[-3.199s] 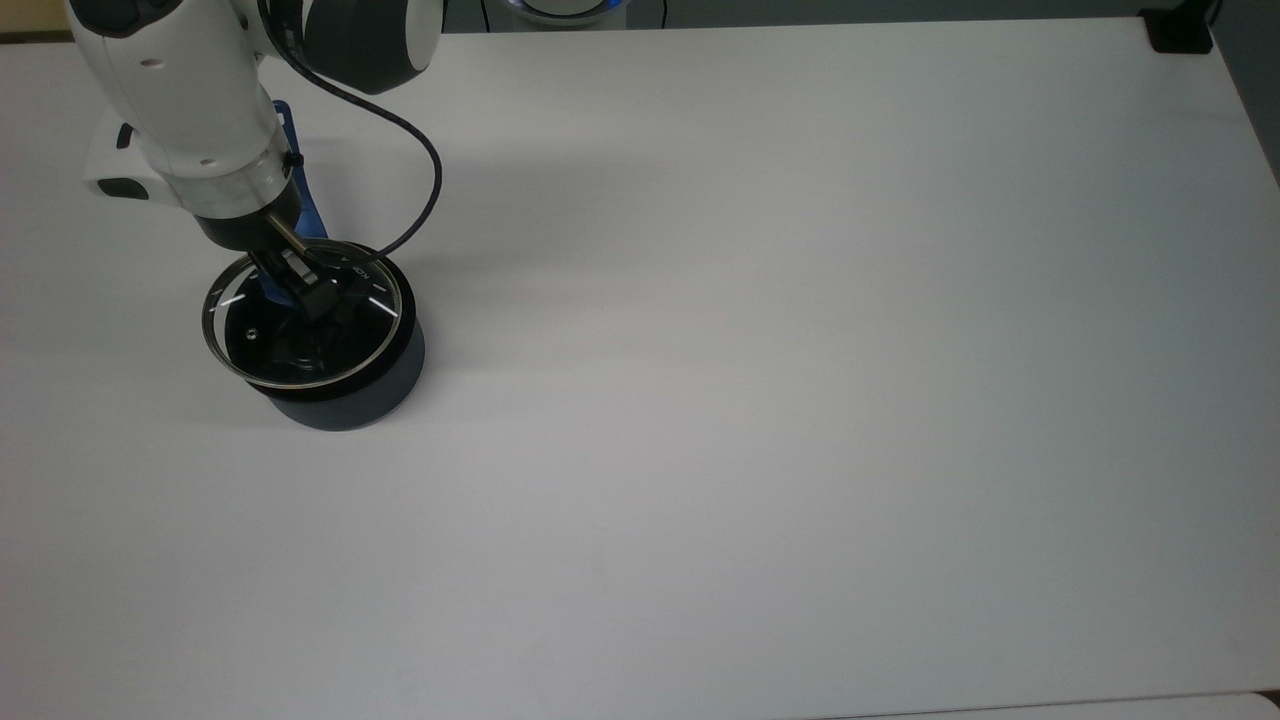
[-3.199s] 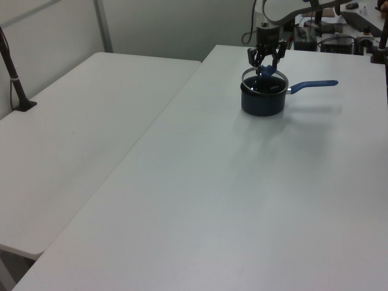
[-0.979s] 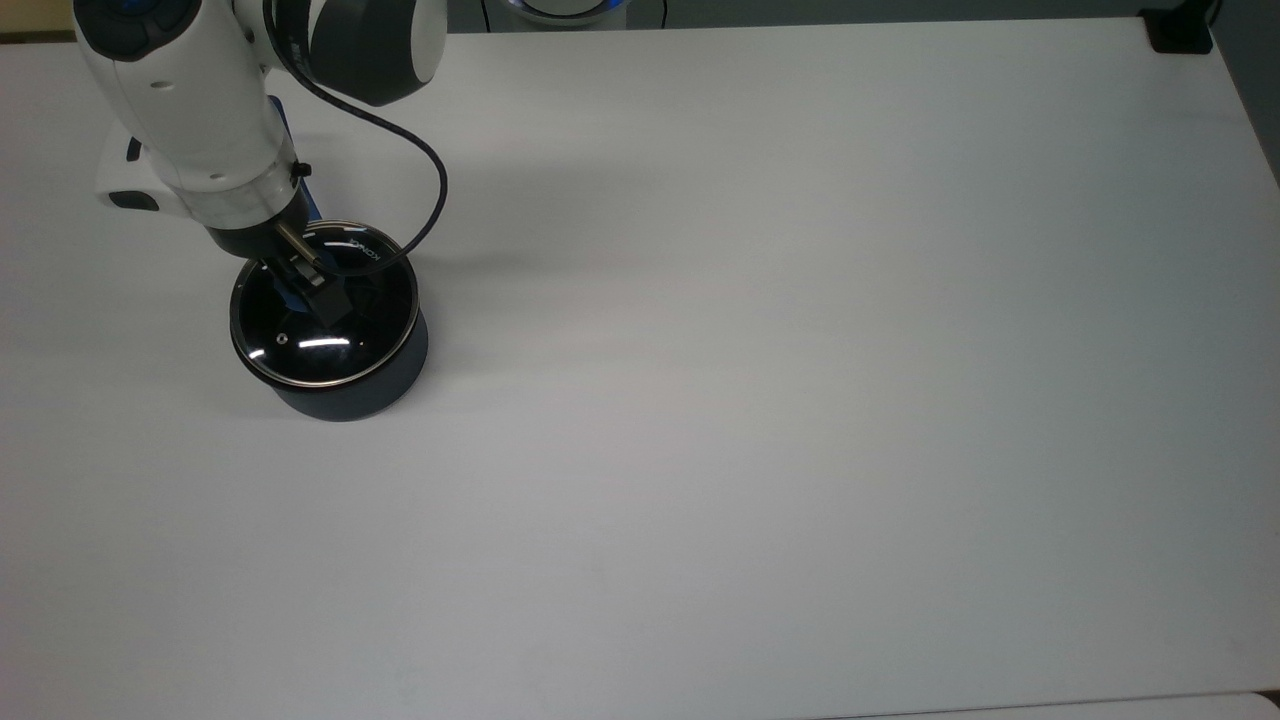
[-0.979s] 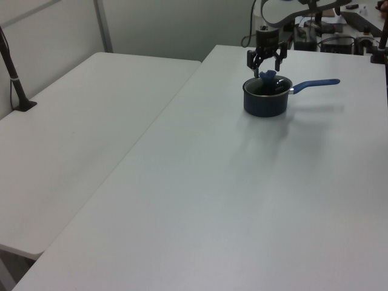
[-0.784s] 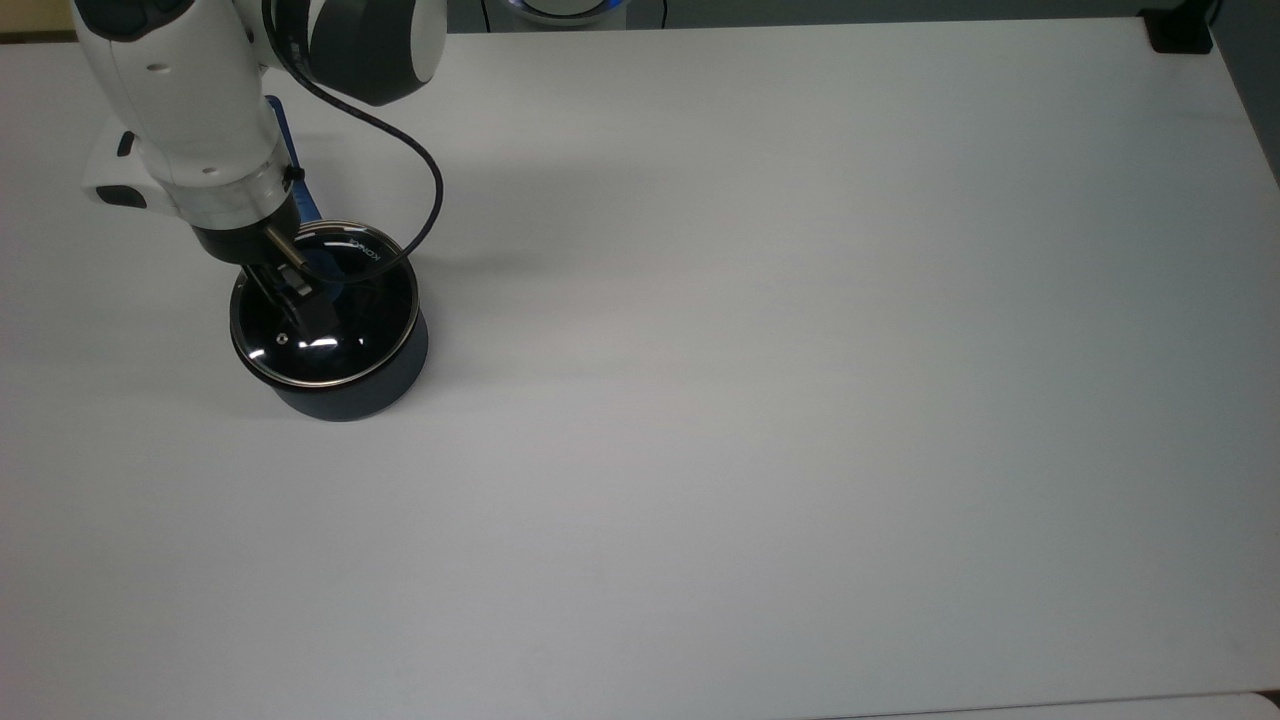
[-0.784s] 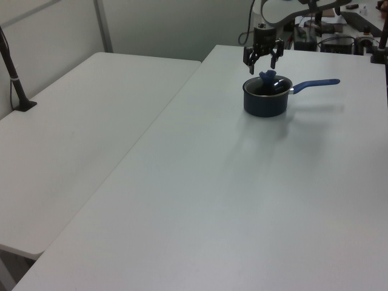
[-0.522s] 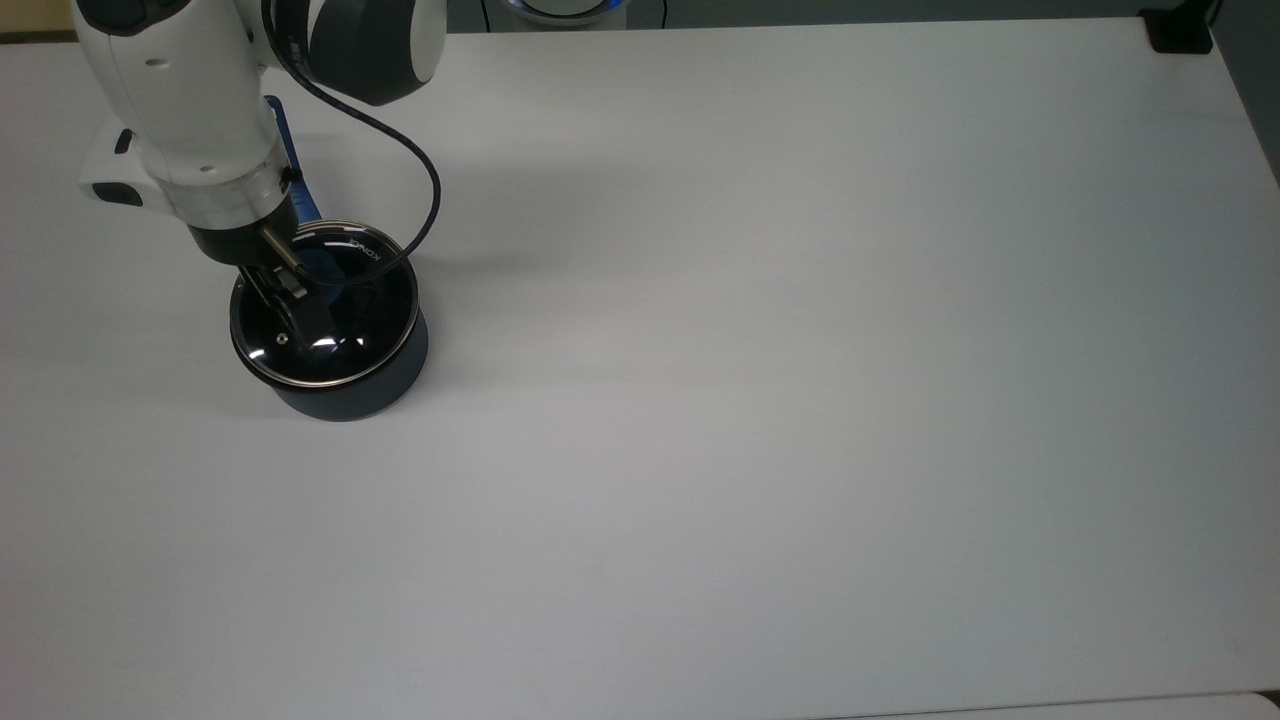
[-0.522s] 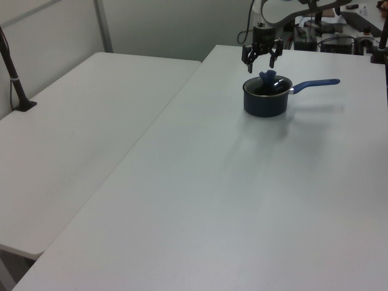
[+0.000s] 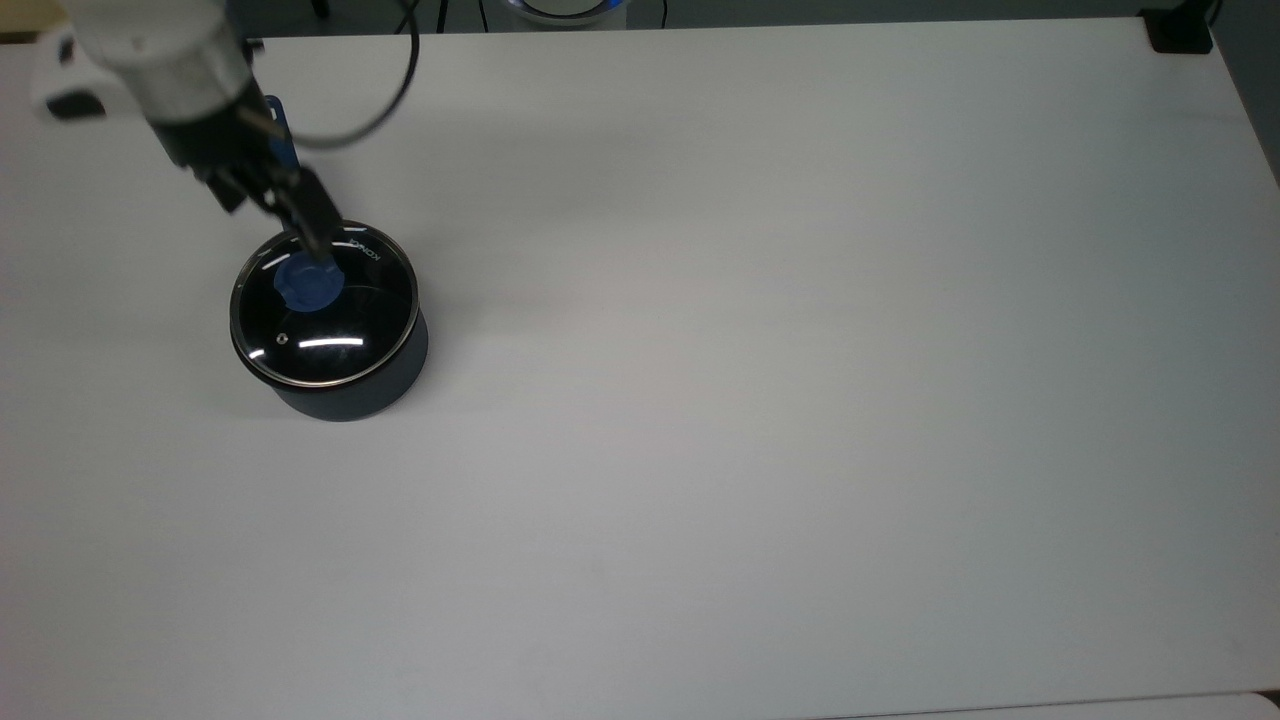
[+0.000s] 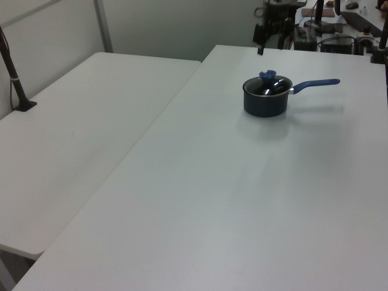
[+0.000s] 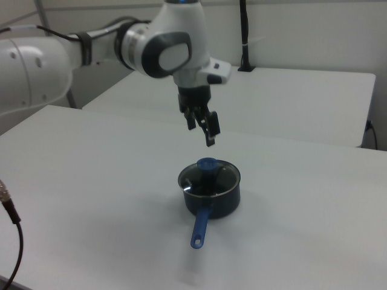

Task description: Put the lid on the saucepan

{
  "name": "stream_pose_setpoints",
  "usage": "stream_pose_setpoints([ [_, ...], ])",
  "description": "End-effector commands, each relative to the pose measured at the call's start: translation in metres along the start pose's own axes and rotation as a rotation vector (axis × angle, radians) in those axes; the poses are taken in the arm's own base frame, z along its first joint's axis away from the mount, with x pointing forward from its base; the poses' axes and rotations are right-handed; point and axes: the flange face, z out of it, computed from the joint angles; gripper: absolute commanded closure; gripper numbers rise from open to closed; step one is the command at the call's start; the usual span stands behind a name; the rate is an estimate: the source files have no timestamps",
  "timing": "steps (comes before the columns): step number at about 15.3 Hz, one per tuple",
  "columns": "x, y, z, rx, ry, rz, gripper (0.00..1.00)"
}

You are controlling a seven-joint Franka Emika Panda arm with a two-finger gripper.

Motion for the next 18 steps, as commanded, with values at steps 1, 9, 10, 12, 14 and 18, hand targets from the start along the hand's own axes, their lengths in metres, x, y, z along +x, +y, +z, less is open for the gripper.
stream_pose_setpoints([
  [1,-0.038,-0.01,-0.04,-0.054,0.014,-0.172,0.0],
  [9,-0.126,-0.073,-0.053,-0.075,-0.104,-0.415,0.0],
  [10,-0.135,-0.077,-0.058,-0.073,-0.126,-0.431,0.0],
  [12,-0.143,-0.084,-0.06,-0.074,-0.148,-0.447,0.0],
  [14,-0.143,-0.086,-0.057,-0.074,-0.151,-0.442,0.0],
  [18,-0.137,-0.076,-0.06,-0.069,-0.146,-0.428,0.0],
])
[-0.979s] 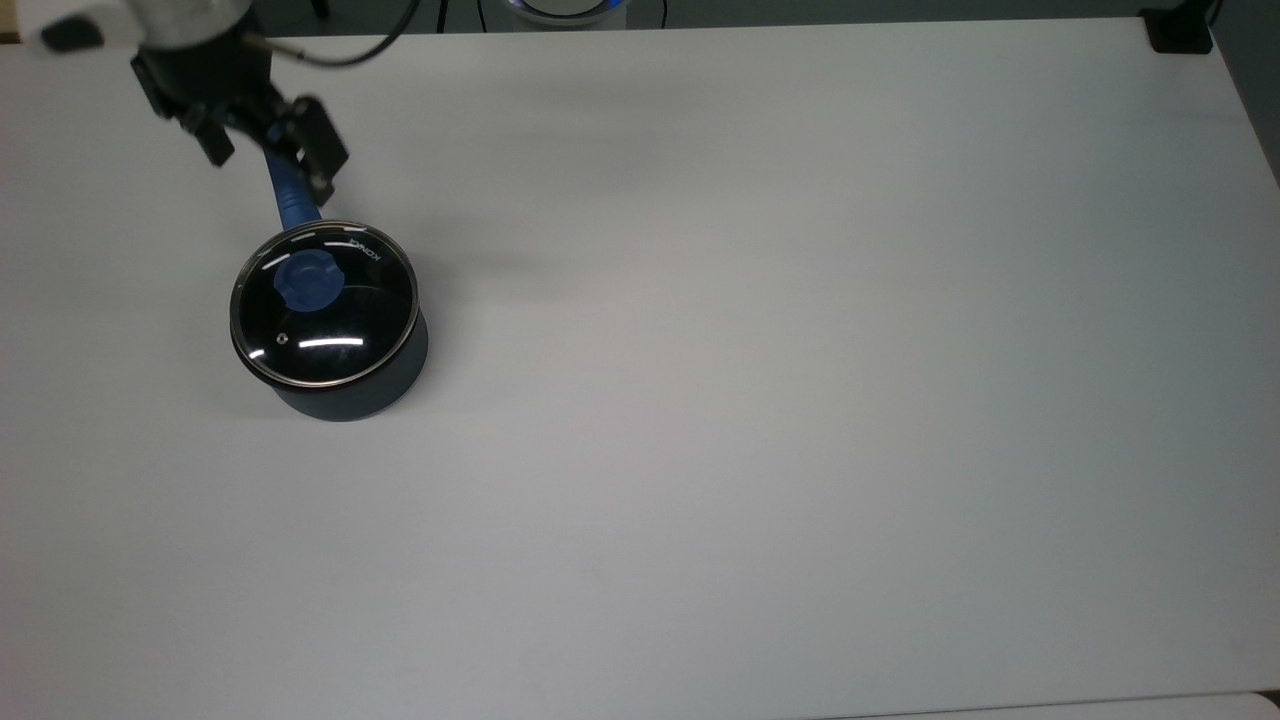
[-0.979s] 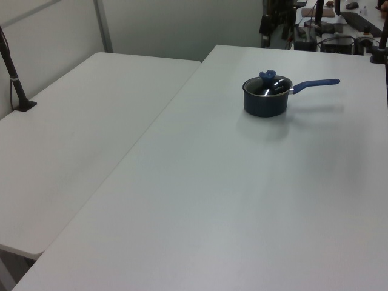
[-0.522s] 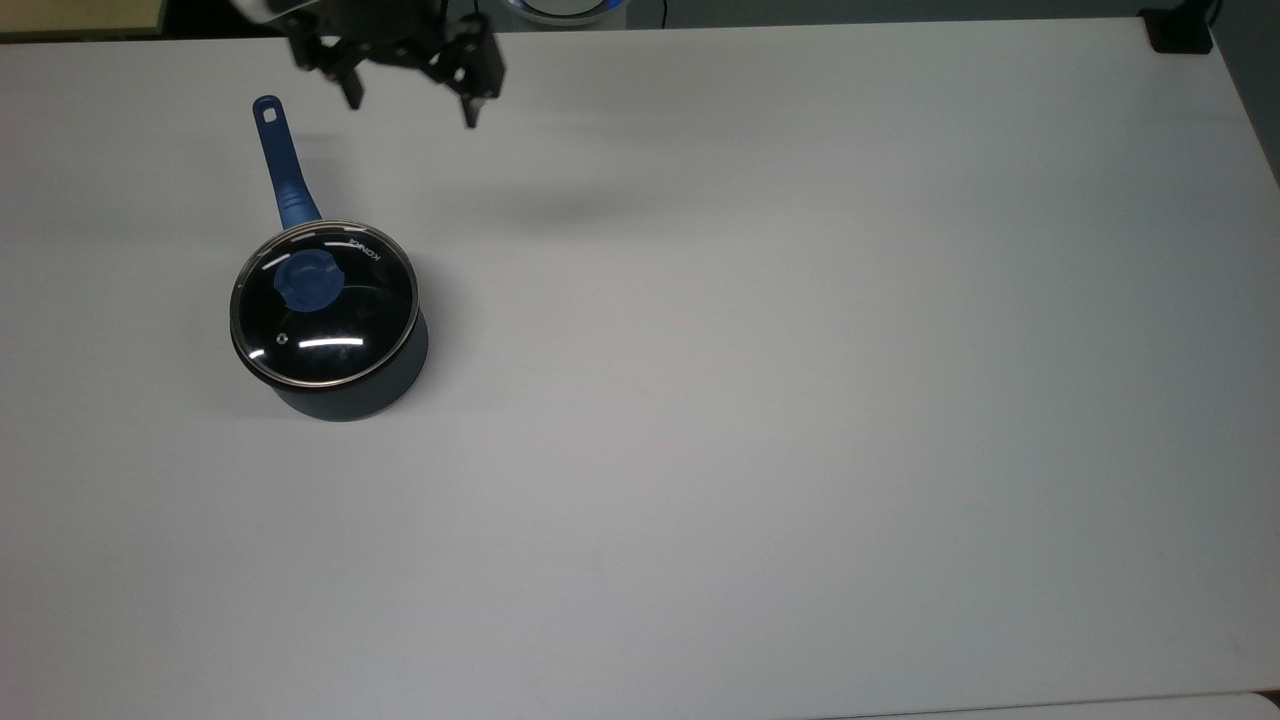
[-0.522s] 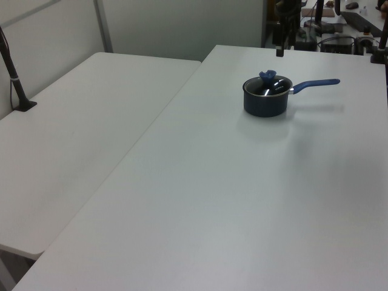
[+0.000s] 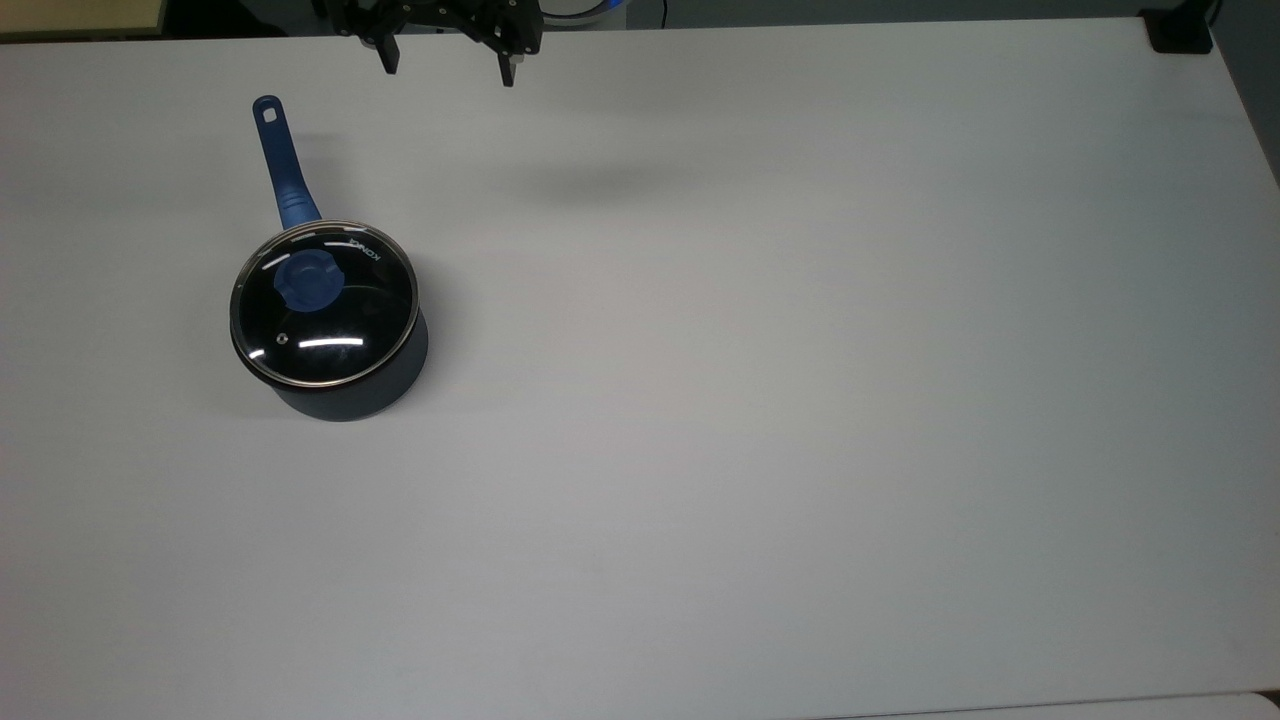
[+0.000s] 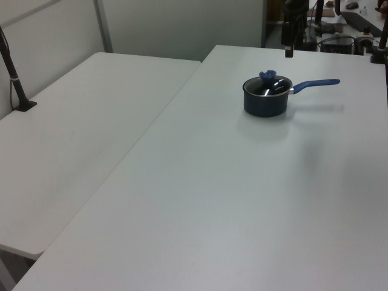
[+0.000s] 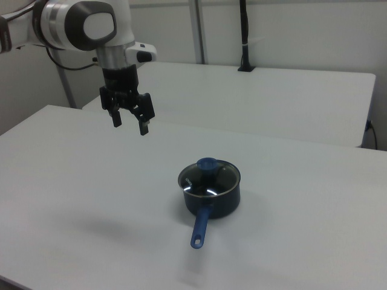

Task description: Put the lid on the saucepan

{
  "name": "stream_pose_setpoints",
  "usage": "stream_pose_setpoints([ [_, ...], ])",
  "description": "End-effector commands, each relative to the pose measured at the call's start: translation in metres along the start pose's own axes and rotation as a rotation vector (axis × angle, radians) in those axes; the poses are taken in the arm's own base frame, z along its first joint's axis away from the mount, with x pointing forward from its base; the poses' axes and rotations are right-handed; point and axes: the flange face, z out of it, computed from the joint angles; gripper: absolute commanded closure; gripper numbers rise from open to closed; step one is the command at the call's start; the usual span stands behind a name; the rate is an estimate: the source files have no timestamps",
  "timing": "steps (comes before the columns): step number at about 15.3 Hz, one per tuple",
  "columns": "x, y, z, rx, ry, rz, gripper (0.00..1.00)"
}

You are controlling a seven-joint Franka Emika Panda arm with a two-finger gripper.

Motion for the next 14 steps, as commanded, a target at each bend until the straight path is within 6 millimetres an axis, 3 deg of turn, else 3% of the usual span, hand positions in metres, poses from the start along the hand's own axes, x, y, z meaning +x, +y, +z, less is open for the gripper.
stream_pose_setpoints([
  [1,-0.008,0.009,0.001,0.003,-0.01,-0.01,0.0],
  [9,-0.007,0.026,-0.003,0.01,0.005,-0.041,0.0],
  [14,-0.007,0.026,-0.001,0.01,0.002,-0.057,0.0],
])
